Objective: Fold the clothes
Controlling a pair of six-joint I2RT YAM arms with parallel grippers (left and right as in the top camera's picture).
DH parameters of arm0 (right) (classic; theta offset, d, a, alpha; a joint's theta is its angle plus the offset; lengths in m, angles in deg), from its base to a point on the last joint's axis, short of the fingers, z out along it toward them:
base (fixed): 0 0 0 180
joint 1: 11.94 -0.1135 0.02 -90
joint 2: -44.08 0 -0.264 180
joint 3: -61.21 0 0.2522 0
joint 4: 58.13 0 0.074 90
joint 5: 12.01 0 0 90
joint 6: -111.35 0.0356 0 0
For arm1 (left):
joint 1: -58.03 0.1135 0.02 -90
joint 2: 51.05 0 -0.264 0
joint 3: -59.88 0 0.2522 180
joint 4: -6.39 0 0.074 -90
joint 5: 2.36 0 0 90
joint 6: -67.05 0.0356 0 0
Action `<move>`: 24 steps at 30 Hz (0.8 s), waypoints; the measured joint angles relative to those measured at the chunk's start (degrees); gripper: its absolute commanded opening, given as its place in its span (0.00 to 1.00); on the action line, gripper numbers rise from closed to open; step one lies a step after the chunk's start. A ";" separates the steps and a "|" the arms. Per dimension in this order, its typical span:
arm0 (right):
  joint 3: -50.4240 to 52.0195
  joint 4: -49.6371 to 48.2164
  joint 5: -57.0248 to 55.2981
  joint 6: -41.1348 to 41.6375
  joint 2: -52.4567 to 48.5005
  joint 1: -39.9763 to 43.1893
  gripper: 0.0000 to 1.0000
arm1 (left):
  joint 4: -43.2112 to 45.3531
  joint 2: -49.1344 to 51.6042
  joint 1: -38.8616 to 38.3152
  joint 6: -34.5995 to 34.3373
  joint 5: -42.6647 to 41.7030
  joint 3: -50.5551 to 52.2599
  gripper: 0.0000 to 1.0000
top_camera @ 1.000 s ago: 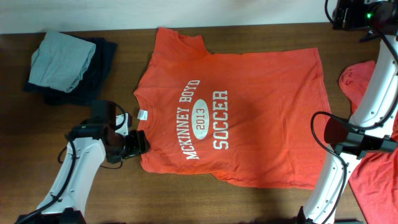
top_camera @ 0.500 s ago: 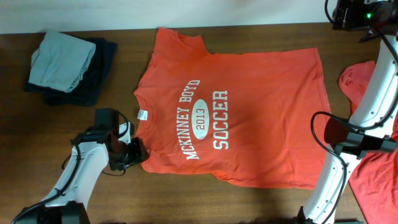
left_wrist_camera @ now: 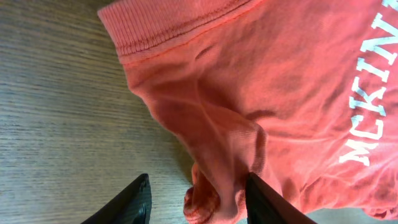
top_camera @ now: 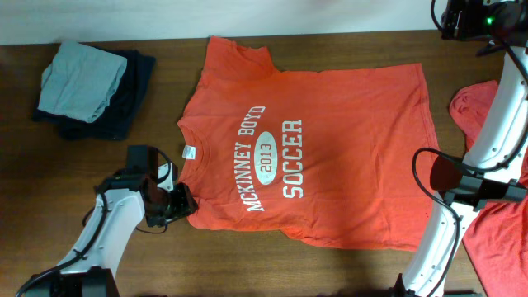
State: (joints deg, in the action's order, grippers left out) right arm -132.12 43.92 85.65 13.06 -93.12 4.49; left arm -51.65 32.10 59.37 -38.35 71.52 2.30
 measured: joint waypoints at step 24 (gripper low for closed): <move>0.00 0.00 0.00 0.02 0.00 0.00 0.99 | 4.83 0.00 -0.59 -1.68 -0.85 -4.07 0.01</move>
State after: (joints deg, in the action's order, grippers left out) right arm -132.12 43.92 85.65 13.08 -93.12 4.49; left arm -46.82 32.10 58.78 -40.04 70.67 -1.76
